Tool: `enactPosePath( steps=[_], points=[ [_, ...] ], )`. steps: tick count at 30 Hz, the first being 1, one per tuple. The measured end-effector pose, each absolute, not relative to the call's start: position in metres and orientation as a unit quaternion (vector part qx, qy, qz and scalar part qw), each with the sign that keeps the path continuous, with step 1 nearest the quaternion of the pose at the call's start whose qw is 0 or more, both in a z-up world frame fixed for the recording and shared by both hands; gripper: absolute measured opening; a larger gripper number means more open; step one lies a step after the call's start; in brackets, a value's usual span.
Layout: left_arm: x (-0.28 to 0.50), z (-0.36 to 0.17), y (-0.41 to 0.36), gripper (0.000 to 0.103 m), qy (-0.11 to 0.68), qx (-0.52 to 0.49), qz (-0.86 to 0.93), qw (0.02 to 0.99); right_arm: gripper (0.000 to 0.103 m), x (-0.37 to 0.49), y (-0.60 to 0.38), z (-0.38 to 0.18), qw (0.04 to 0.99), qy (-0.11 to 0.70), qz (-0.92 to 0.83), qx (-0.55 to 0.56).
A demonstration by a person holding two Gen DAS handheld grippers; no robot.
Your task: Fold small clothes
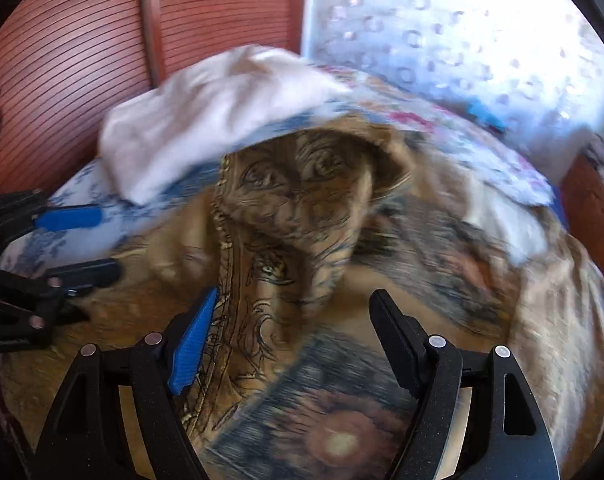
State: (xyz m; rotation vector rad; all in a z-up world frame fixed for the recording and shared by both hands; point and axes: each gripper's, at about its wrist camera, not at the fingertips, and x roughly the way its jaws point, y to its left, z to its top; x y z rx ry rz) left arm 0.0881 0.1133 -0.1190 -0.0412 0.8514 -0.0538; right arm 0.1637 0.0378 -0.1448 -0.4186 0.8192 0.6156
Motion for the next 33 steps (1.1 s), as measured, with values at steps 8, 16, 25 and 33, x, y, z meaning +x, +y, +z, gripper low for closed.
enactPosePath(
  steps=[8, 16, 25, 33],
  points=[
    [0.088, -0.119, 0.114, 0.055, 0.413, -0.019, -0.026, 0.910, 0.078, 0.169, -0.036, -0.122, 0.887, 0.372, 0.222, -0.160],
    [0.090, -0.117, 0.115, 0.055, 0.414, -0.018, -0.024, 0.910, 0.078, 0.182, -0.027, -0.111, 0.879, 0.375, 0.279, -0.097],
    [0.091, -0.117, 0.113, 0.056, 0.417, -0.013, -0.024, 0.909, 0.078, 0.189, -0.066, -0.105, 0.891, 0.369, 0.248, -0.091],
    [0.081, -0.107, 0.090, 0.056, 0.405, 0.020, -0.029, 0.914, 0.078, 0.184, -0.216, -0.083, 0.919, 0.350, 0.142, -0.112]
  ],
)
